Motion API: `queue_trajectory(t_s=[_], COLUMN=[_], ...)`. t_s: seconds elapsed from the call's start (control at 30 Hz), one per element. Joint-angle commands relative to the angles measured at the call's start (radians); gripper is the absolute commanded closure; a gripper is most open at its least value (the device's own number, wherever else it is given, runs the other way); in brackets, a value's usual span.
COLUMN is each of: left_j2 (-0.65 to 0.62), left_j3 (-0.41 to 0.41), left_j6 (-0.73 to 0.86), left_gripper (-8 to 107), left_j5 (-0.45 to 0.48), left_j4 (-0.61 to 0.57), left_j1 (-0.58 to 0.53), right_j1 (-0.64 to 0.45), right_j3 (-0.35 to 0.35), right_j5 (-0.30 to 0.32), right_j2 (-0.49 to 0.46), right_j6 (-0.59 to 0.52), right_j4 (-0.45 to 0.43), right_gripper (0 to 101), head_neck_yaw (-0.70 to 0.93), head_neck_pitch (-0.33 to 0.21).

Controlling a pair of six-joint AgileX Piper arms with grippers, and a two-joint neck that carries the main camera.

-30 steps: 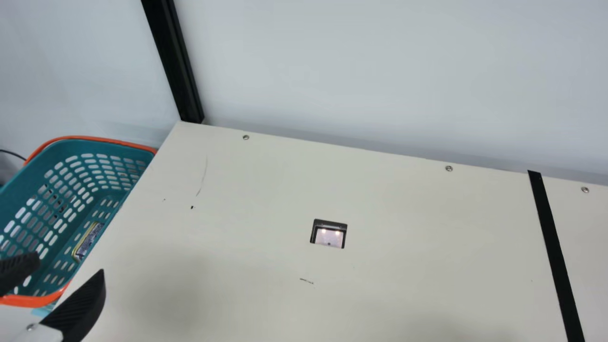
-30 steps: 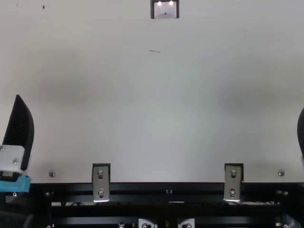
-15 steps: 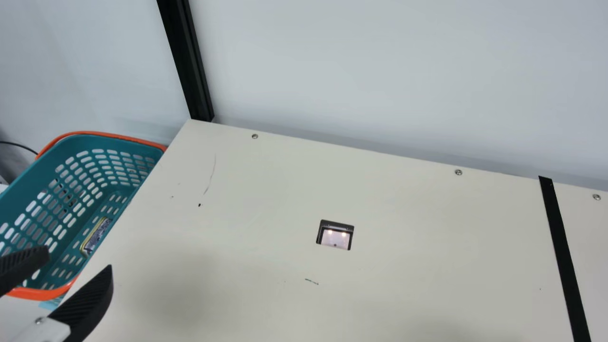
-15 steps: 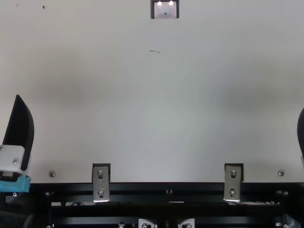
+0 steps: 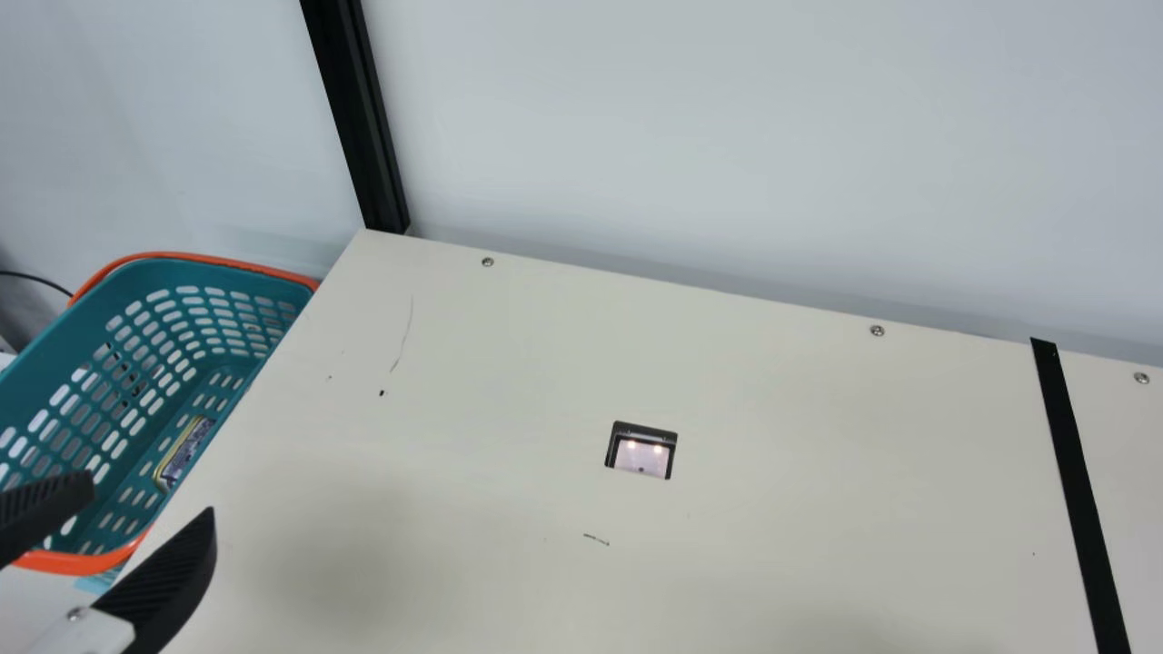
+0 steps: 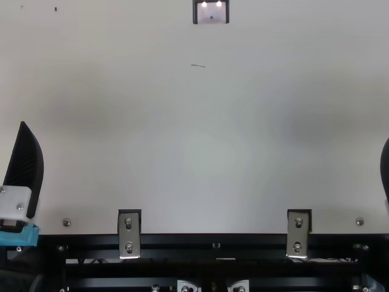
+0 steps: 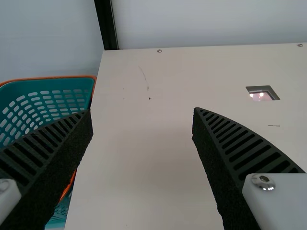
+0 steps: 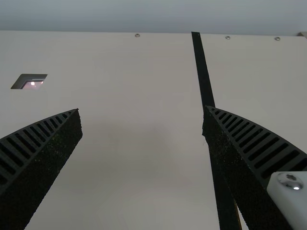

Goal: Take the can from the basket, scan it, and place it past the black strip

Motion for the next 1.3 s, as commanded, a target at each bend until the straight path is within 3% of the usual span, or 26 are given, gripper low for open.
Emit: queue_trajectory(t_s=[0.0, 0.3, 0.73, 1.0, 1.27], left_j2=[-0.001, 0.025, 0.222, 0.419, 0.671], left_j3=[0.001, -0.023, -0.194, -0.275, -0.319], left_j6=[0.002, -0.009, -0.132, -0.173, -0.016], left_gripper=[9, 9, 9, 9, 9], left_j5=[0.001, -0.005, -0.051, -0.132, -0.271], left_j4=[0.0, 0.039, 0.166, 0.228, 0.156], left_j1=[0.001, 0.023, 0.11, 0.255, 0.476], right_j1=[0.0, 0.0, 0.0, 0.0, 0.0], right_j3=[0.0, 0.0, 0.0, 0.0, 0.0], right_j5=[0.0, 0.0, 0.0, 0.0, 0.0], right_j2=[0.0, 0.0, 0.0, 0.0, 0.0], right_j6=[0.0, 0.0, 0.0, 0.0, 0.0], right_j4=[0.0, 0.0, 0.0, 0.0, 0.0], right_gripper=[0, 0, 0, 0, 0], head_neck_yaw=[0.019, 0.019, 0.019, 0.019, 0.019], head_neck_pitch=[-0.031, -0.031, -0.031, -0.031, -0.031])
